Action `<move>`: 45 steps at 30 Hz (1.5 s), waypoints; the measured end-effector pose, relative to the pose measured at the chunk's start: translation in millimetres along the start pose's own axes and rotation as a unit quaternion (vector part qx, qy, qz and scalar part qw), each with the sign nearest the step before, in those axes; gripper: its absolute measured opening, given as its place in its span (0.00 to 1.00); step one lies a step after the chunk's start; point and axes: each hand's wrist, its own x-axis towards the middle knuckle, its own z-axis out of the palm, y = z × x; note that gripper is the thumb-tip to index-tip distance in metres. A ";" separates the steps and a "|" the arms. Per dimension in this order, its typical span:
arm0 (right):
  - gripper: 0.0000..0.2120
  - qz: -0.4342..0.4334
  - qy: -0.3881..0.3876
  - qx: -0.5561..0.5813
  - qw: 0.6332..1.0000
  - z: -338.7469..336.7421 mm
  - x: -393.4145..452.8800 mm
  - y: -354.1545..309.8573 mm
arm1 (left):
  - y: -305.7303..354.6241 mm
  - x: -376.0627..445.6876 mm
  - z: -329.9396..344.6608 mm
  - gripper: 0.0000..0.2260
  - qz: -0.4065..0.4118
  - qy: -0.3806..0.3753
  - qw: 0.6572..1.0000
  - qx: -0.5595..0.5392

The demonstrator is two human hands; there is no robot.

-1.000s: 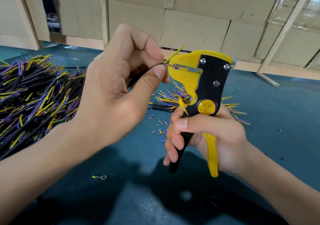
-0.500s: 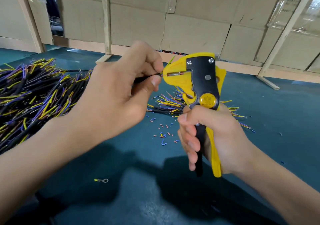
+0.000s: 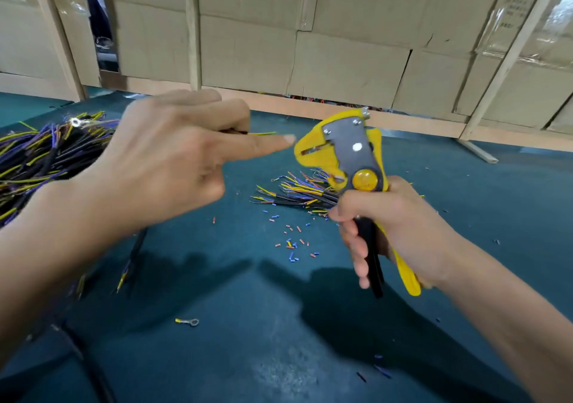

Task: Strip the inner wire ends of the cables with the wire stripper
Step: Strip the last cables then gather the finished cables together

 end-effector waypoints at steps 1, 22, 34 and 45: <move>0.12 -0.003 0.014 0.019 1.000 -4.4 2.1 -0.4 | -3.1 -0.9 4.0 0.34 -0.007 -0.005 1.000 0.004; 0.05 0.204 0.118 0.170 0.957 -48.5 9.4 -6.0 | 29.0 75.0 121.6 0.22 -0.162 -0.234 0.950 -0.126; 0.05 0.170 0.166 0.128 0.963 -35.3 15.3 2.5 | -62.0 -27.0 28.8 0.12 -0.400 -0.460 0.781 0.135; 0.12 0.188 -0.091 0.375 0.903 2.4 11.4 3.0 | -54.2 -3.6 9.3 0.11 -0.461 -0.294 0.829 0.117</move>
